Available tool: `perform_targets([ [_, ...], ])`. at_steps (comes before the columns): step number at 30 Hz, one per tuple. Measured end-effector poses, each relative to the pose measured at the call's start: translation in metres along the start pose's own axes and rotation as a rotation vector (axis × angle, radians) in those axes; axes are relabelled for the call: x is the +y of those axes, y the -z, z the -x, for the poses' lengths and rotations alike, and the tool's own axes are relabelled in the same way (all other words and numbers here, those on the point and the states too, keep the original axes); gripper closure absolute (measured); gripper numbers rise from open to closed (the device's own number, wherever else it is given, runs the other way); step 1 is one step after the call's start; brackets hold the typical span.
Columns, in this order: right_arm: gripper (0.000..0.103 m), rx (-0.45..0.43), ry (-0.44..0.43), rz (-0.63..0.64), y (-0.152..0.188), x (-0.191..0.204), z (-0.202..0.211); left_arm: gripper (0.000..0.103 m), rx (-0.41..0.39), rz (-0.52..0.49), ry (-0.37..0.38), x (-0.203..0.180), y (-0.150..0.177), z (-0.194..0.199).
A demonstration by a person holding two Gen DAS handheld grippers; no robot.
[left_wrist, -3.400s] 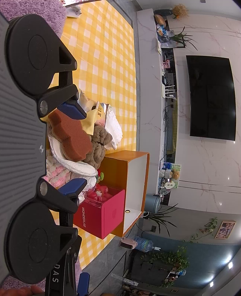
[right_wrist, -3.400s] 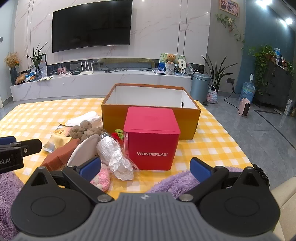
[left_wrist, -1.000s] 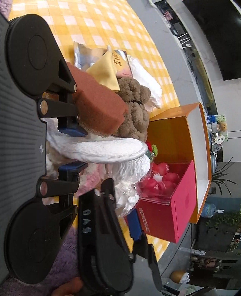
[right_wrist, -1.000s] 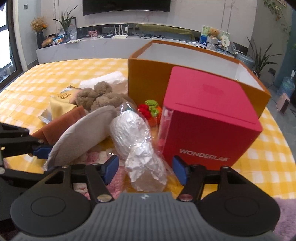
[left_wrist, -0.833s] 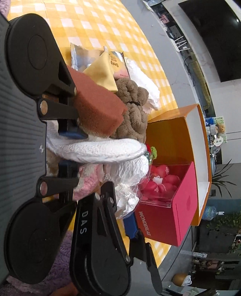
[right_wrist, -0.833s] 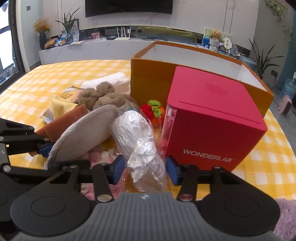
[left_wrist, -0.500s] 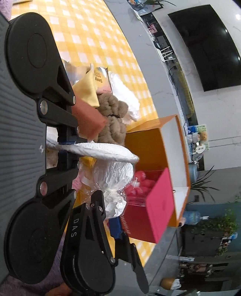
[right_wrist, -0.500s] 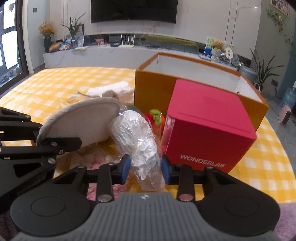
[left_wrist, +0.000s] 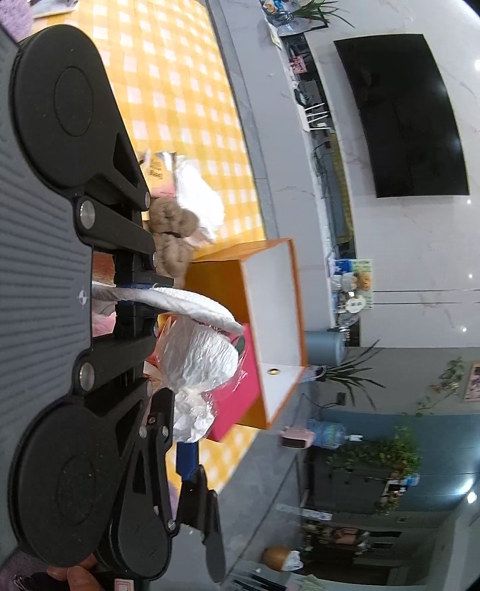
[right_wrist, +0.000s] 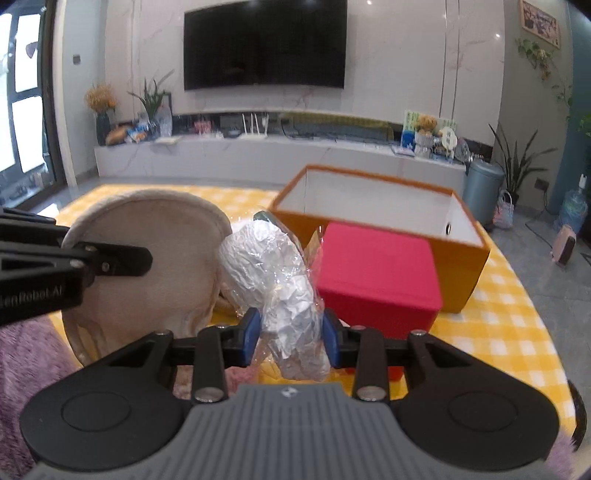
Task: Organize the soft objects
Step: 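Carry the white pad and foil bag with both grippers into the orange box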
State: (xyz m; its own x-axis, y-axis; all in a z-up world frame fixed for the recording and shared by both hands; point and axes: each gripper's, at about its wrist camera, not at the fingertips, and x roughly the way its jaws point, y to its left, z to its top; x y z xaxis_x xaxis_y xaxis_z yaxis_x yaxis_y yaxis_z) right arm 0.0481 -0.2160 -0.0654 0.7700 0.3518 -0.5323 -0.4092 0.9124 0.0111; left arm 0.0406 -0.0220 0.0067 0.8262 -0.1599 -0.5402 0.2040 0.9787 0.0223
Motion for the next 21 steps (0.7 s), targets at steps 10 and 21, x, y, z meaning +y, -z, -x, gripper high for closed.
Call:
perform_targets([
  [10, 0.067, -0.096, -0.028, 0.0, -0.049, -0.018, 0.027, 0.097, -0.104, 0.021, 0.019, 0.009, -0.06, 0.009],
  [21, 0.067, -0.126, -0.073, -0.095, -0.128, -0.064, 0.008, 0.097, -0.183, 0.08, 0.029, 0.044, -0.123, -0.017],
])
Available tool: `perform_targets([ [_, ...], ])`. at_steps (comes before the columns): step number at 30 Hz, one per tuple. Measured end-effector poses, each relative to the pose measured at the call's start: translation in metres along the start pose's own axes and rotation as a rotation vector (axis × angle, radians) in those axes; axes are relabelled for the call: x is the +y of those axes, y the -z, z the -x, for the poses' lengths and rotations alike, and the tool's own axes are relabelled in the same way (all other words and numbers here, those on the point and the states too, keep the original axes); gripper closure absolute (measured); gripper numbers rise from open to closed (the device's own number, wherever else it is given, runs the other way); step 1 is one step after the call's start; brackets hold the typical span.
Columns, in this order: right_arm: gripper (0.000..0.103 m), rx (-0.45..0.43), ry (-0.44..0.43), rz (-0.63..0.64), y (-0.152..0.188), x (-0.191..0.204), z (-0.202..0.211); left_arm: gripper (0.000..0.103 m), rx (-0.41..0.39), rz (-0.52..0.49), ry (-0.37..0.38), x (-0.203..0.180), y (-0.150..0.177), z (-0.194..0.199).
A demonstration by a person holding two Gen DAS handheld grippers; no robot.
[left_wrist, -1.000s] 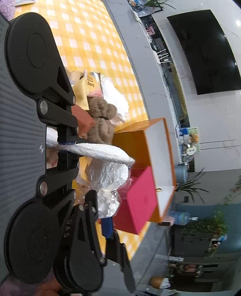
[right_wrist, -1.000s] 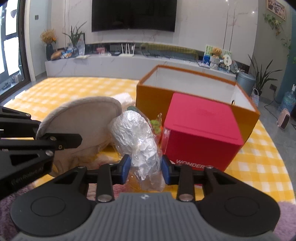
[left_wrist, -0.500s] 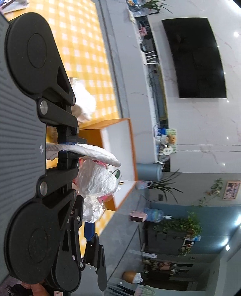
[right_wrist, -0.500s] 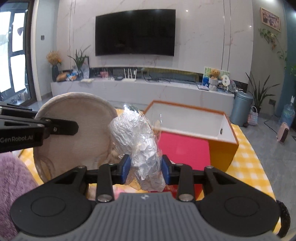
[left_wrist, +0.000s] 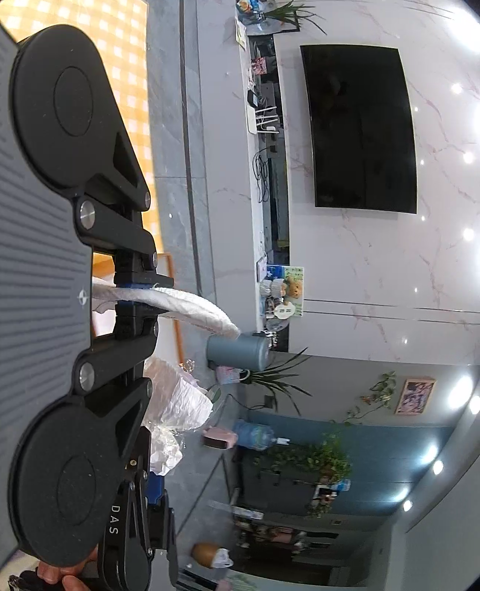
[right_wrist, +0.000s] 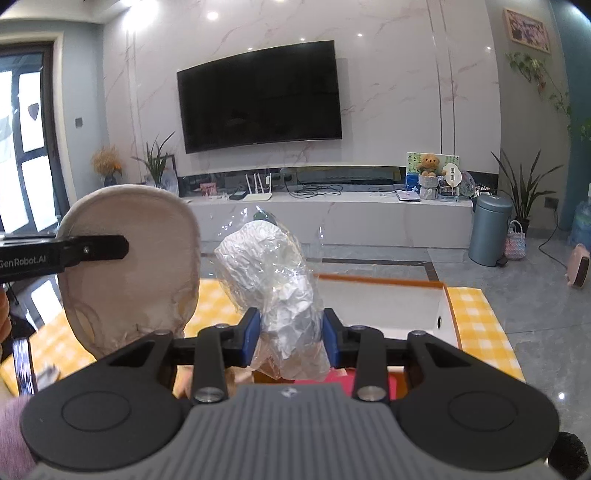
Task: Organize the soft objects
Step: 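Carry the white pad and foil bag with both grippers into the orange box, then open both grippers to drop the pad and bag inside the box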
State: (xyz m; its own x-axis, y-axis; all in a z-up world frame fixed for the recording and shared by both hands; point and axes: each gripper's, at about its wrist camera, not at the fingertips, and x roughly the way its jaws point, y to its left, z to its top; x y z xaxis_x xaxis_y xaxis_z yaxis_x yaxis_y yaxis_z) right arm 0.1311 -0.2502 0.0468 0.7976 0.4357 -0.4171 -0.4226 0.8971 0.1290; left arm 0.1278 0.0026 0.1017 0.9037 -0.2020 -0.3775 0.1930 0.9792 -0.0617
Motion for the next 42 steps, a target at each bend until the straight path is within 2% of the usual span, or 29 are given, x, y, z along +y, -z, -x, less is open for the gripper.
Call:
perform_targets([
  [5, 0.067, -0.003, 0.024, -0.006, -0.022, -0.007, -0.03, 0.097, -0.016, 0.013, 0.02, 0.003, -0.009, -0.029],
  [7, 0.067, 0.02, 0.035, -0.013, -0.027, -0.013, -0.048, 0.097, -0.001, 0.06, 0.036, 0.005, -0.01, -0.047],
  [11, 0.067, 0.102, 0.081, -0.054, -0.025, -0.028, -0.094, 0.097, 0.07, 0.154, 0.023, 0.006, -0.007, -0.095],
  [13, 0.067, 0.153, 0.109, -0.059, -0.019, -0.036, -0.117, 0.097, 0.121, 0.167, 0.015, 0.006, -0.003, -0.122],
  [17, 0.067, 0.233, 0.148, -0.042, -0.008, -0.047, -0.158, 0.097, 0.171, 0.104, -0.009, 0.001, 0.007, -0.167],
  [21, 0.067, 0.291, 0.182, -0.033, 0.001, -0.058, -0.189, 0.097, 0.195, -0.082, -0.014, -0.014, 0.027, -0.196],
  [25, 0.066, 0.361, 0.185, -0.05, 0.013, -0.07, -0.211, 0.097, 0.251, -0.178, -0.019, -0.024, 0.049, -0.212],
  [31, 0.066, 0.488, 0.157, -0.03, 0.026, -0.073, -0.242, 0.094, 0.367, -0.166, -0.018, -0.02, 0.07, -0.226],
  [36, 0.063, 0.556, 0.121, 0.003, 0.032, -0.068, -0.253, 0.089, 0.404, -0.147, -0.003, -0.015, 0.072, -0.228],
  [40, 0.06, 0.593, 0.116, 0.01, 0.032, -0.067, -0.255, 0.072, 0.418, -0.127, 0.005, -0.011, 0.074, -0.224],
  [42, 0.057, 0.613, 0.117, 0.017, 0.031, -0.066, -0.255, 0.069, 0.422, -0.115, -0.002, -0.011, 0.07, -0.228],
])
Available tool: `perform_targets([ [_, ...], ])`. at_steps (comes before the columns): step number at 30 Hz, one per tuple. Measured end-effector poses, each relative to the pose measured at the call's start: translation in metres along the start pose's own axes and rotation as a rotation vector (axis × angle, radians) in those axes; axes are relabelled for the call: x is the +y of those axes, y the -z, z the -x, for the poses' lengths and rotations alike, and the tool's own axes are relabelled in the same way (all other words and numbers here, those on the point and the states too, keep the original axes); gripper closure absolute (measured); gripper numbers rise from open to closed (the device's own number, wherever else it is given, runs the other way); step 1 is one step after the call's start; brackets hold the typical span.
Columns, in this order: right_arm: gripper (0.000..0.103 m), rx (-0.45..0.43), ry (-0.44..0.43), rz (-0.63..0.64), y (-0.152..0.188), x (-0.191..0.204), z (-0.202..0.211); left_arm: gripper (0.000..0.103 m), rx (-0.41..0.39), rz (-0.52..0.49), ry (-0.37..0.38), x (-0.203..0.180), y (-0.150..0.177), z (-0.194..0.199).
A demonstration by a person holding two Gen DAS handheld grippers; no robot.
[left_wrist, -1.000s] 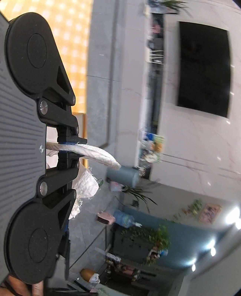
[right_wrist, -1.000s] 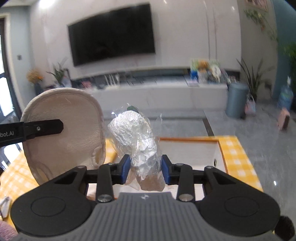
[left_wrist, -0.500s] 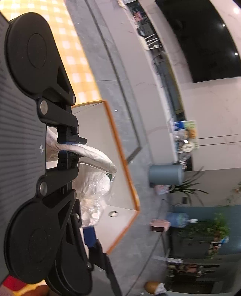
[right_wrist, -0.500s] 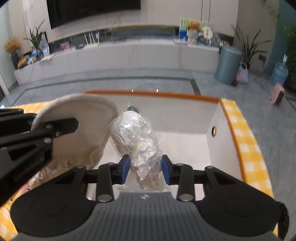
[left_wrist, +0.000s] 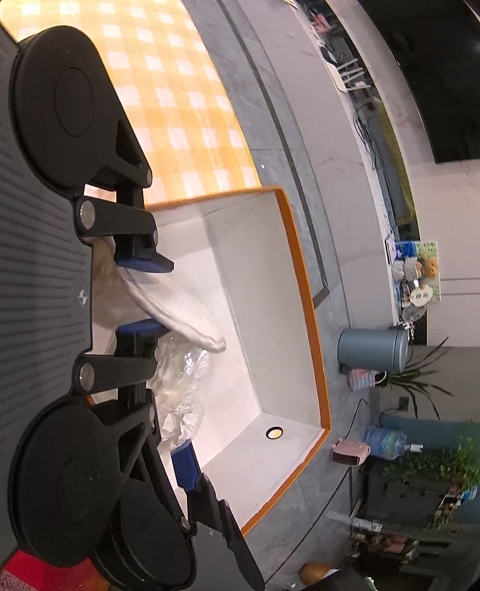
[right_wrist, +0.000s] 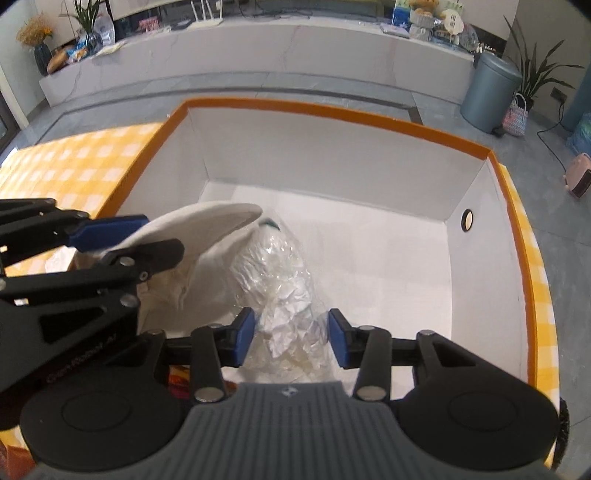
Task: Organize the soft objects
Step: 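Open both grippers to drop the pad and bag inside the box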
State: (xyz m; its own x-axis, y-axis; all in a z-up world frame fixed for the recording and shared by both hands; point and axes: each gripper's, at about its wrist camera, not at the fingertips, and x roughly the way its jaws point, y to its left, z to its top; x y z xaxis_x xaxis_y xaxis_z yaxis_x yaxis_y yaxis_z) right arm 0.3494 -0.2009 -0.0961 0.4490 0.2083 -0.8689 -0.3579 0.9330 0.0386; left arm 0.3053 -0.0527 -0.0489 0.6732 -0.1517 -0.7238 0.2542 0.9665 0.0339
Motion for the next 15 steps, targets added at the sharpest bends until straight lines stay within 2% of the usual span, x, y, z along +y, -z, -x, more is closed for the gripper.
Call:
perform_targets([
  [3, 0.051, 0.011, 0.016, 0.007, -0.001, -0.001, 0.004, 0.058, 0.003, 0.01, -0.003, 0.002, -0.001, 0.008],
  [8, 0.037, -0.021, 0.04, 0.015, 0.001, -0.003, 0.025, 0.031, -0.032, 0.023, 0.004, 0.007, -0.007, 0.027],
  [11, 0.036, -0.062, 0.068, 0.038, 0.007, 0.0, 0.044, 0.029, -0.066, 0.037, 0.008, 0.008, -0.007, 0.045],
  [15, 0.036, -0.199, 0.115, 0.082, 0.027, 0.013, 0.083, 0.028, -0.154, 0.062, 0.015, 0.005, -0.002, 0.076],
])
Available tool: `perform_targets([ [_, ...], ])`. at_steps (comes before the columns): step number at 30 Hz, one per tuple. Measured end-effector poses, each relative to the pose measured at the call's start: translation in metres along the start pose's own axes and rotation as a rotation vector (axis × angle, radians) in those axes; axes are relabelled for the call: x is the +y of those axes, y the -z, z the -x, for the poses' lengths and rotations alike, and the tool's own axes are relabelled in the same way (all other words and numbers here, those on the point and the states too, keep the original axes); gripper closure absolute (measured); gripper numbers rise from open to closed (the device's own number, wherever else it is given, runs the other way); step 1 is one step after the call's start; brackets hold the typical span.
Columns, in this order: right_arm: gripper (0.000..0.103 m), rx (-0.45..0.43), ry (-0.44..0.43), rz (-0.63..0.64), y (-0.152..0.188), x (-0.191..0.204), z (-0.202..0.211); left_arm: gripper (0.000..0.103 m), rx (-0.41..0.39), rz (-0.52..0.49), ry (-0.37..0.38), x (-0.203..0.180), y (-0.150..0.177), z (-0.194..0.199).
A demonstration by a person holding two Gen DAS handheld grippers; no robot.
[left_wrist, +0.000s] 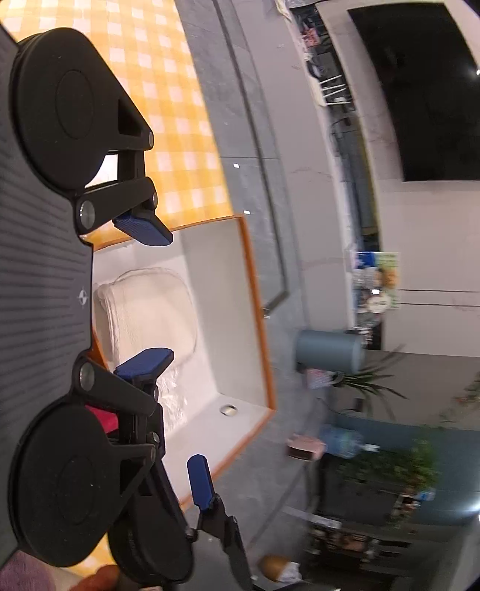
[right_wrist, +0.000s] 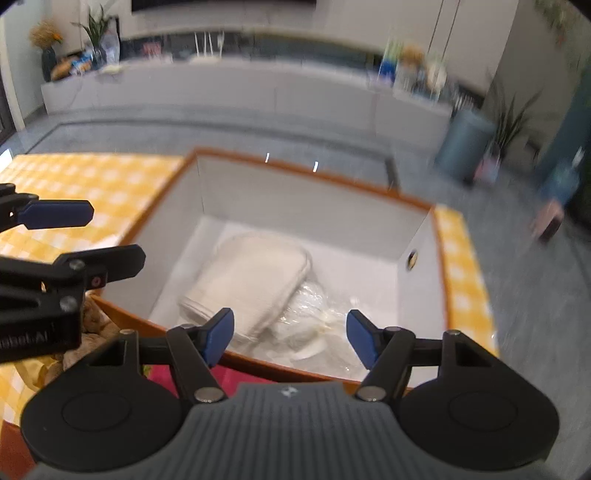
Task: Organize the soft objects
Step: 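Open both grippers to drop the pad and bag inside the box, then move both grippers back over the remaining pile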
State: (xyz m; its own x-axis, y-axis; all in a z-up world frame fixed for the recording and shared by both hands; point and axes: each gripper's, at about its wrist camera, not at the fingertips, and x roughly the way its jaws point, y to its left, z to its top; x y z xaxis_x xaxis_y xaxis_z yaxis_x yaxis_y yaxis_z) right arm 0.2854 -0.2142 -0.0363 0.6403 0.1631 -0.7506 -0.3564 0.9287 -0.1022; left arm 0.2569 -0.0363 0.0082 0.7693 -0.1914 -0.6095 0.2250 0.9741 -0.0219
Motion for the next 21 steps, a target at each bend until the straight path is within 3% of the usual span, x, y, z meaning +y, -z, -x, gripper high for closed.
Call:
perform_targets([
  [4, 0.036, -0.166, 0.039, 0.017, 0.022, 0.013, 0.05, 0.027, -0.097, 0.02, 0.008, -0.005, 0.006, 0.038],
  [9, 0.036, -0.315, 0.011, -0.032, 0.064, 0.032, 0.101, 0.027, -0.192, -0.01, 0.039, -0.016, 0.021, 0.086],
  [12, 0.036, -0.353, 0.004, -0.047, 0.089, 0.045, 0.119, 0.027, -0.219, -0.005, 0.048, -0.02, 0.033, 0.108],
  [16, 0.022, -0.361, -0.004, -0.042, 0.124, 0.067, 0.131, 0.027, -0.242, -0.014, 0.029, -0.024, 0.051, 0.125],
  [21, 0.021, -0.389, -0.026, -0.02, 0.162, 0.092, 0.135, 0.027, -0.203, -0.014, 0.004, -0.024, 0.082, 0.13],
])
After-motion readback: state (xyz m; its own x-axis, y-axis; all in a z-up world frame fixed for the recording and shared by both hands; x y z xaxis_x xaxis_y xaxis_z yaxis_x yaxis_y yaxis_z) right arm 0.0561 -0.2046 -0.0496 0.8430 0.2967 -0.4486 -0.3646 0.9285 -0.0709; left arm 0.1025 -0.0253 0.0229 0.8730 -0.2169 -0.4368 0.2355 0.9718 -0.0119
